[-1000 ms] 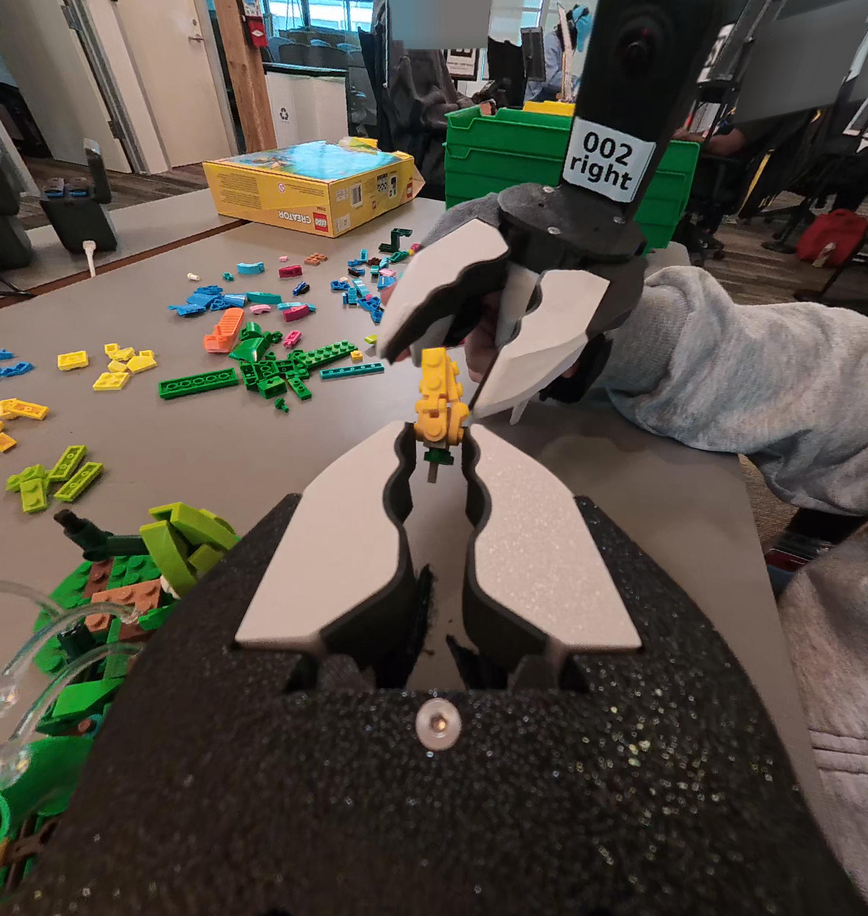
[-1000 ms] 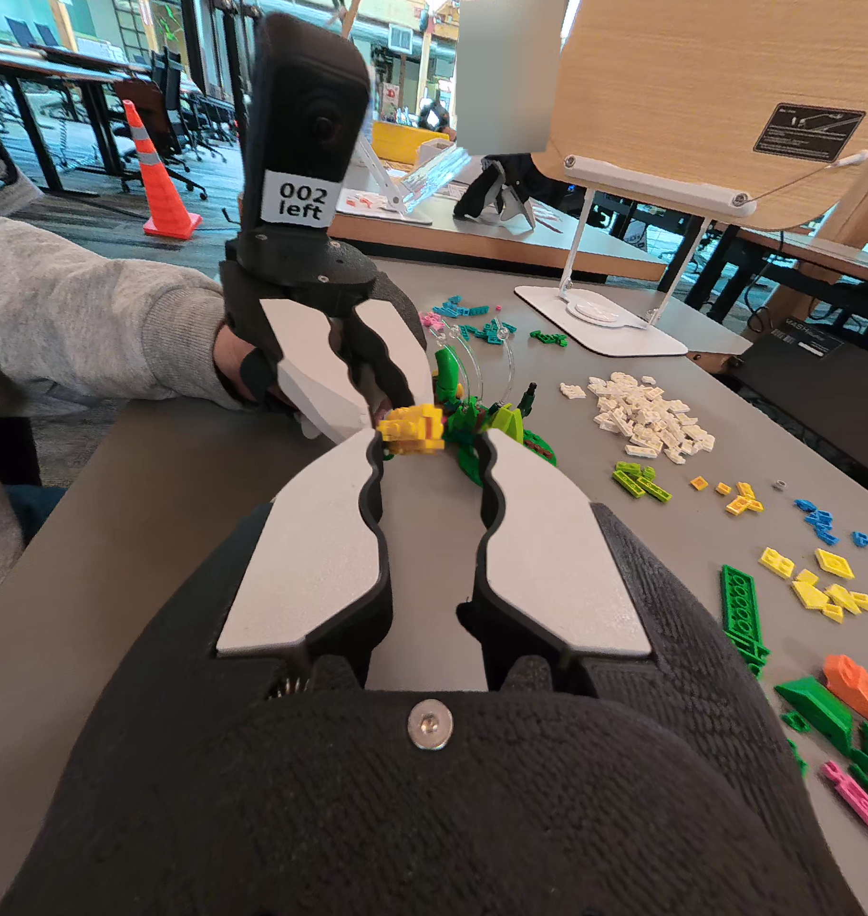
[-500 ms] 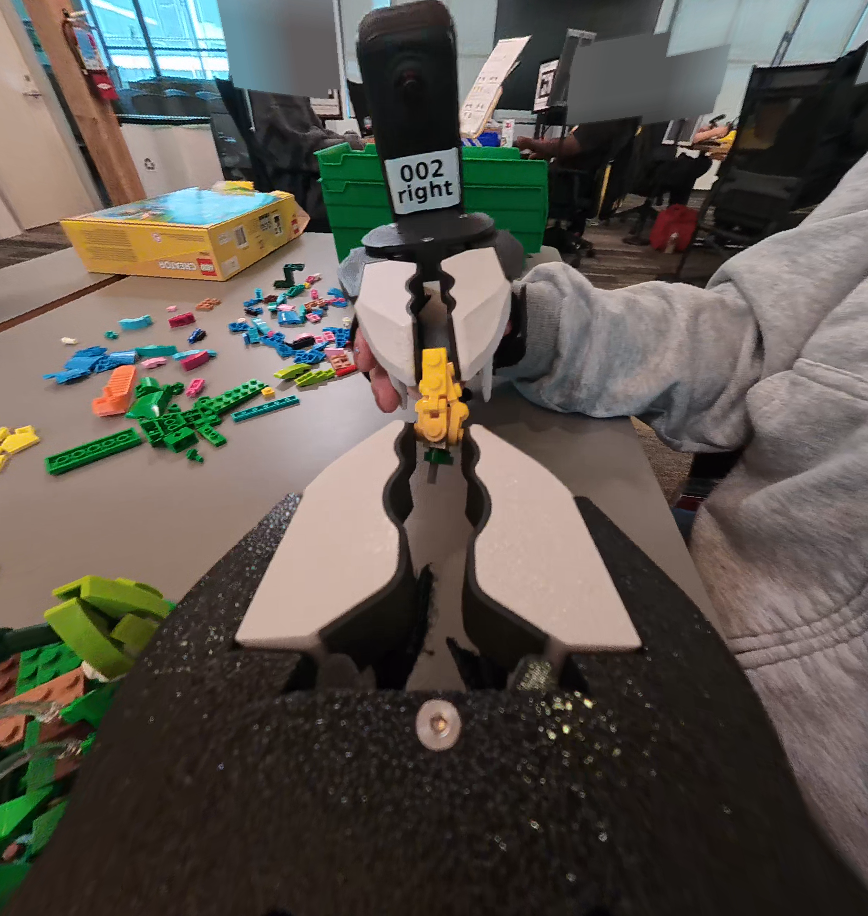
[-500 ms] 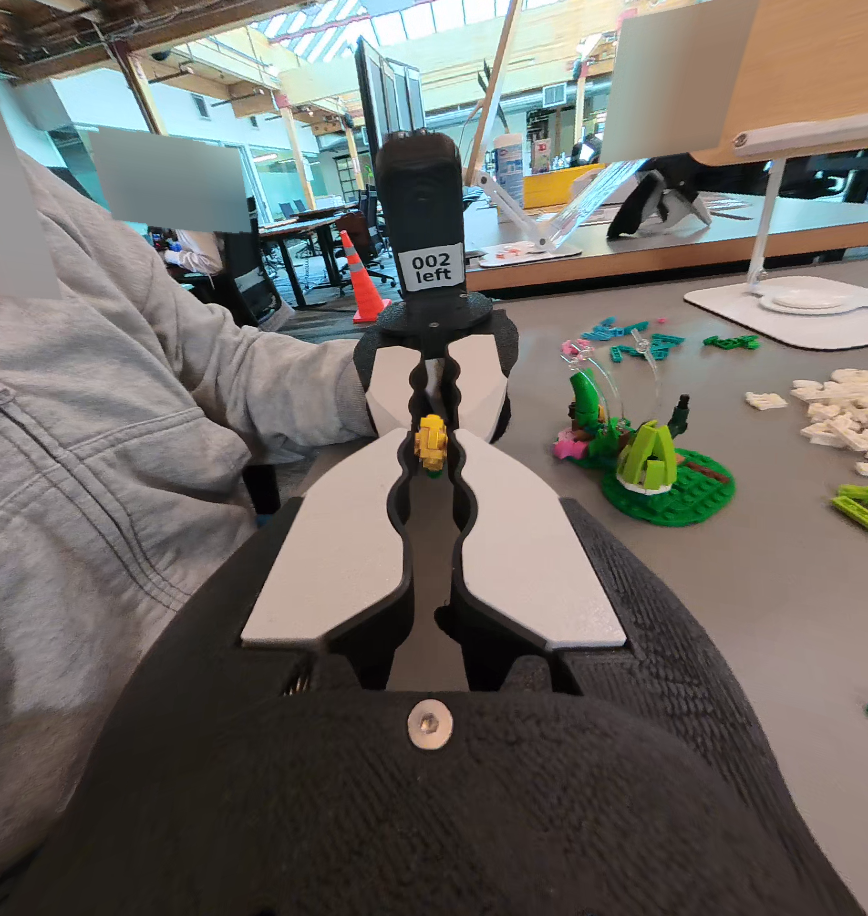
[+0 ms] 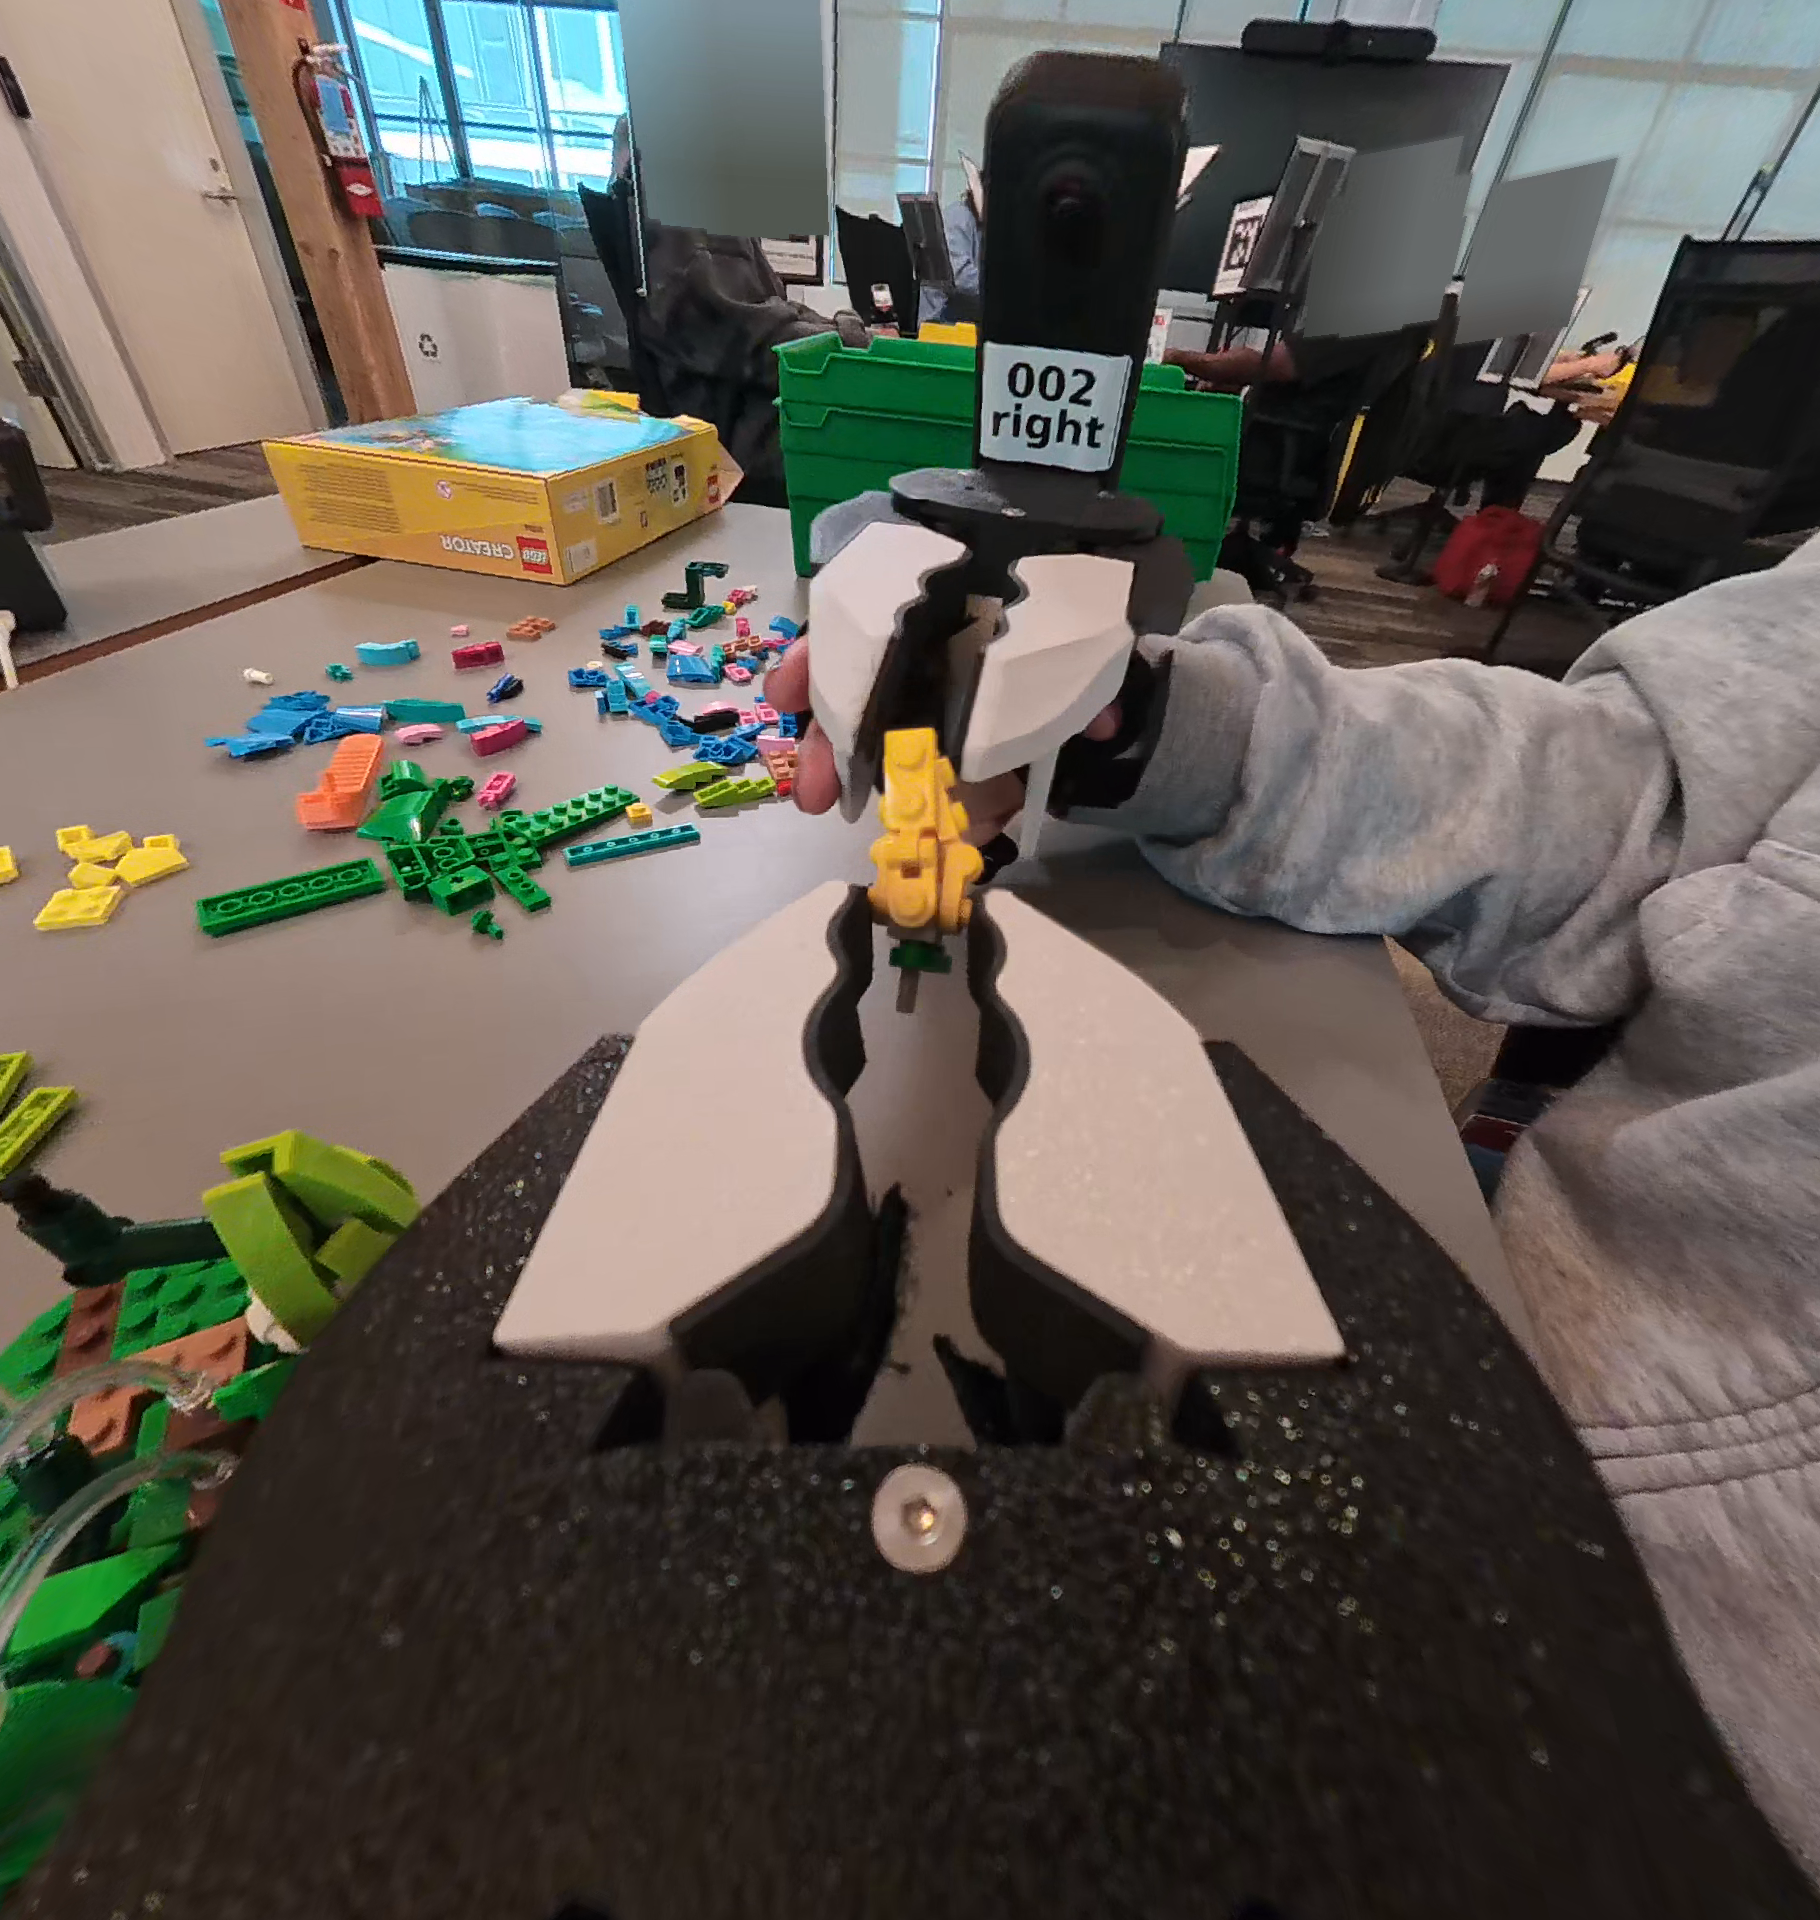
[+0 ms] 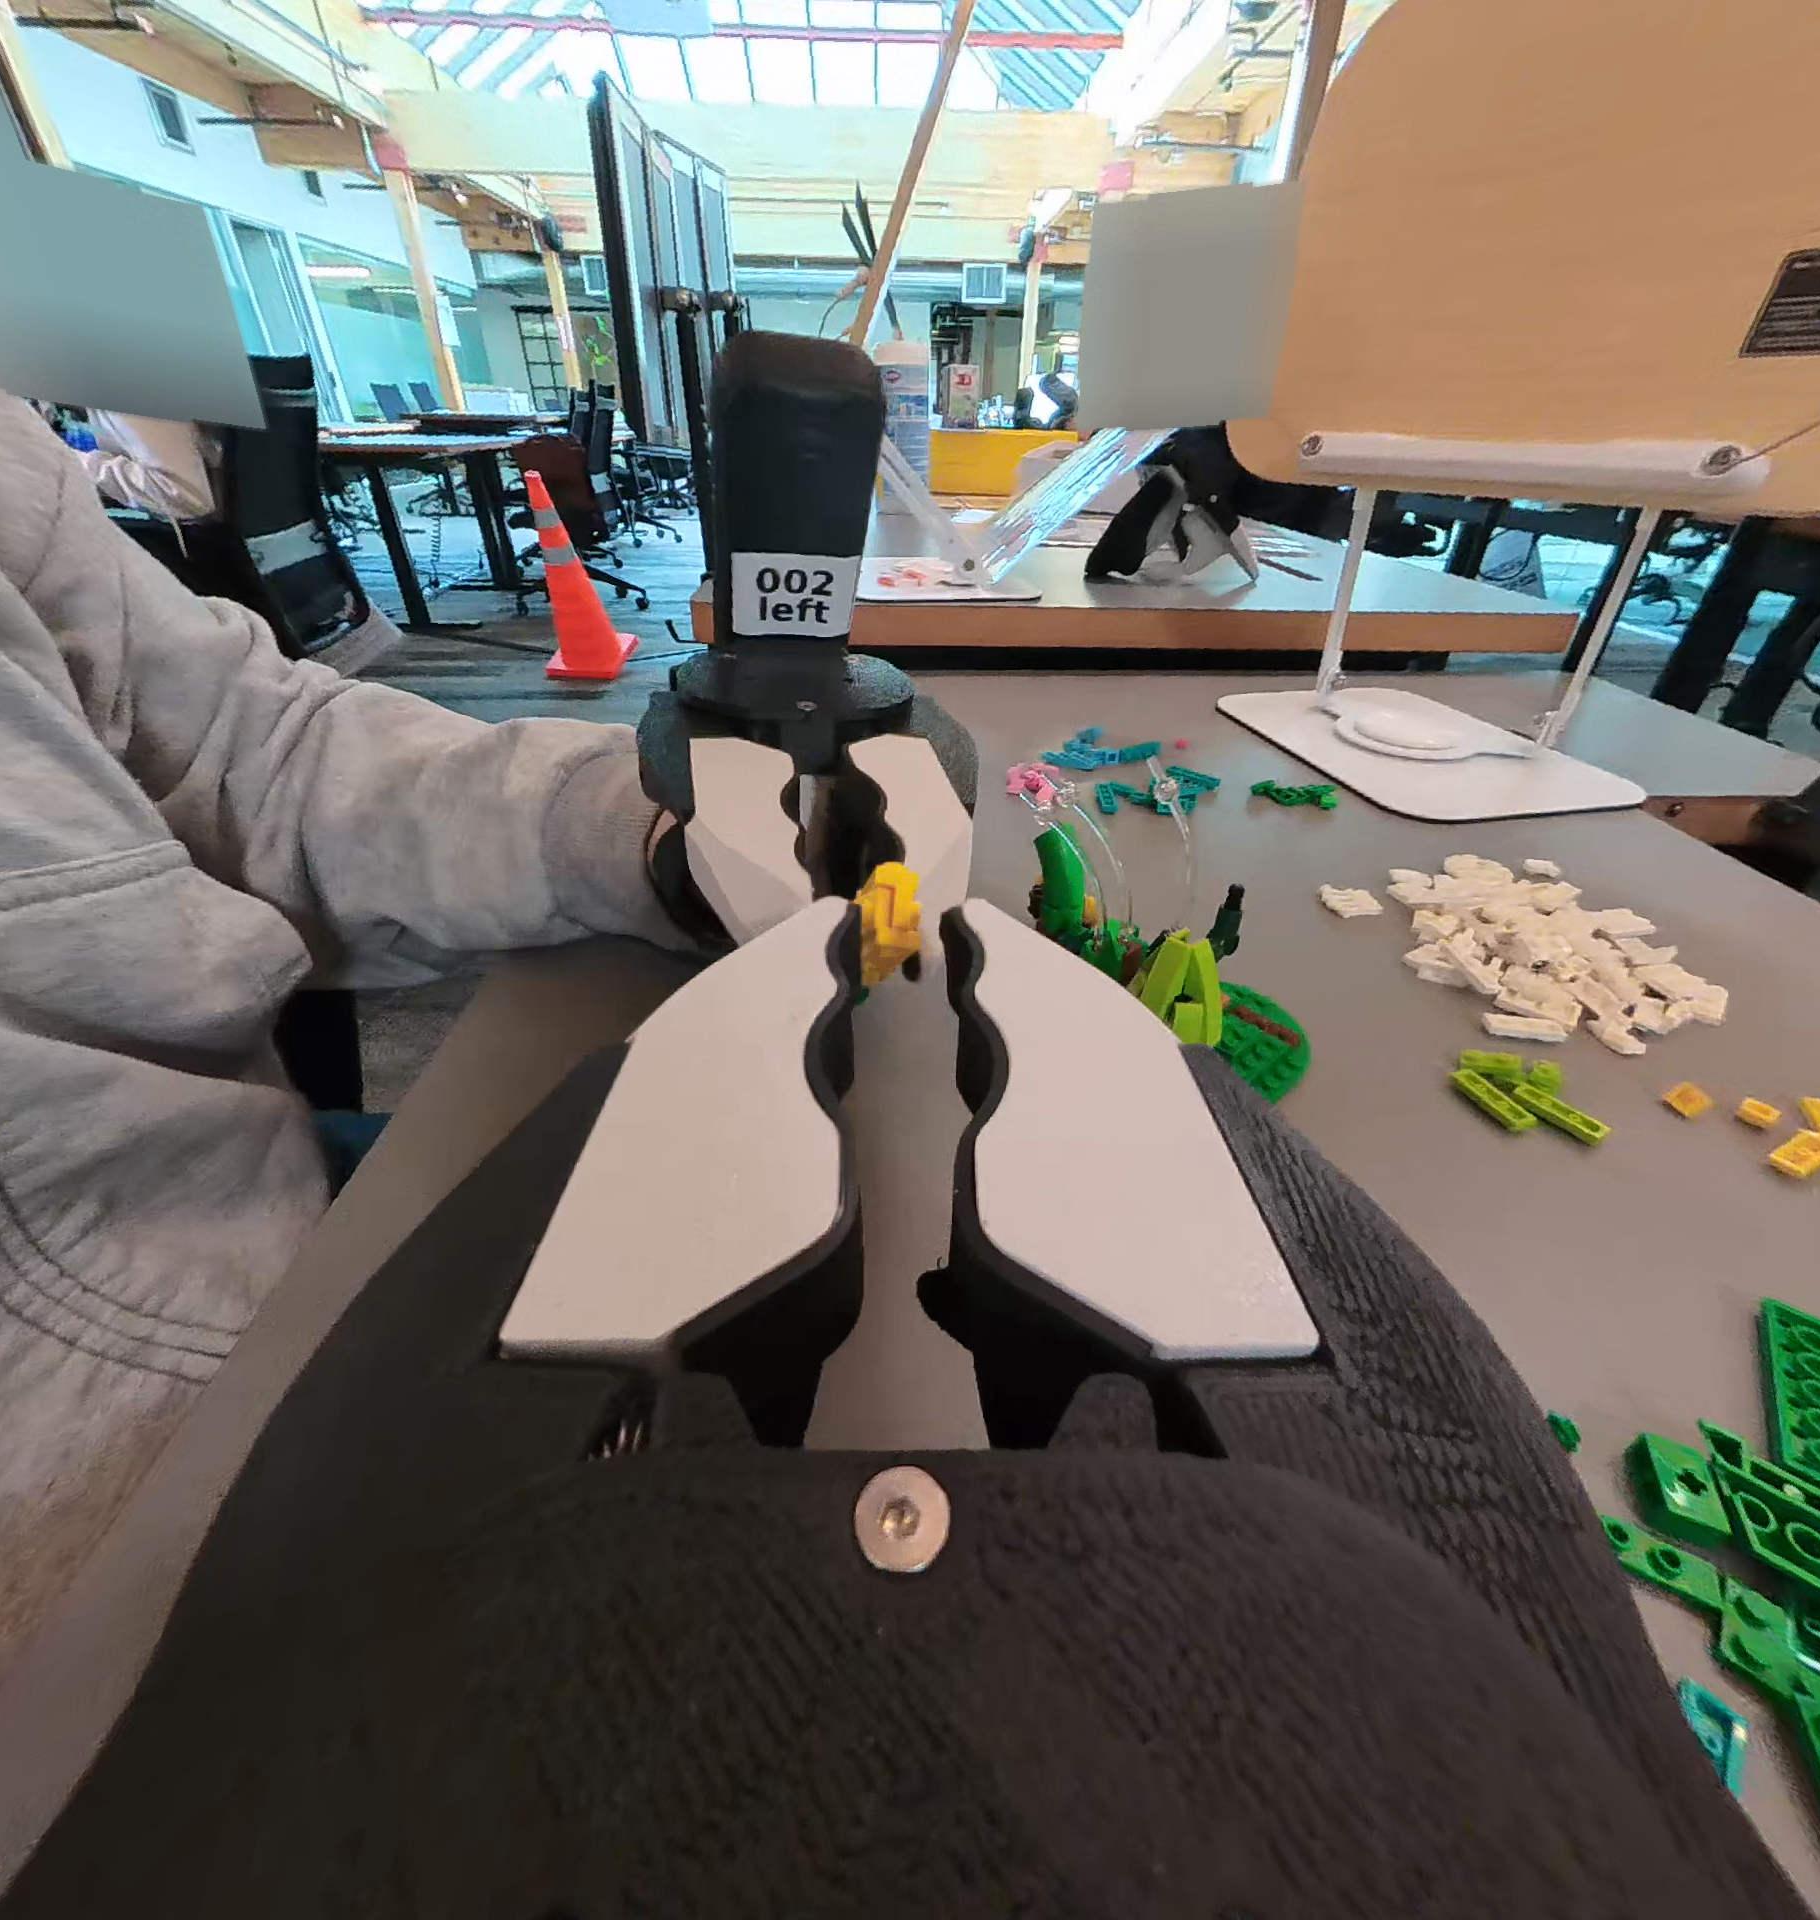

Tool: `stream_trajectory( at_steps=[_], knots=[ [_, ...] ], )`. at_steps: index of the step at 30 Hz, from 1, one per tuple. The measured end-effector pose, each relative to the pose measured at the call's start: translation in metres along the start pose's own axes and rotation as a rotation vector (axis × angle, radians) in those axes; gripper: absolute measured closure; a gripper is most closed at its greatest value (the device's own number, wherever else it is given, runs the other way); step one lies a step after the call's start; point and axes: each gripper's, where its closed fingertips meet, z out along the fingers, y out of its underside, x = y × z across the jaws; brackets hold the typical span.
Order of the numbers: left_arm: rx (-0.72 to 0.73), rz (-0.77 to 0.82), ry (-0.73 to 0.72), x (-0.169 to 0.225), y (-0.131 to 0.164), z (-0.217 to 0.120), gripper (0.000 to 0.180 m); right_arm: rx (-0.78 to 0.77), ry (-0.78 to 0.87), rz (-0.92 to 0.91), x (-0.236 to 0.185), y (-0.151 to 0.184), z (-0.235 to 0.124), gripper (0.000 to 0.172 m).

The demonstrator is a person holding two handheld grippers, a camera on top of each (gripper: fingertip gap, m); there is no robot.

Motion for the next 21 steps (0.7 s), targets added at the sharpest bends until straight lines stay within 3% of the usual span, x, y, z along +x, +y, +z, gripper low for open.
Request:
stream_trajectory(
  at_steps=[9,21],
  knots=[
    [0.007,0.057,0.099,0.017,0.000,-0.001,0.163,0.035,-0.205,0.223,-0.020,-0.004,-0.001,0.165],
    [-0.036,0.231,0.112,0.026,0.008,0.000,0.163,-0.017,-0.285,0.289,-0.029,0.000,0.001,0.166]
  ],
)
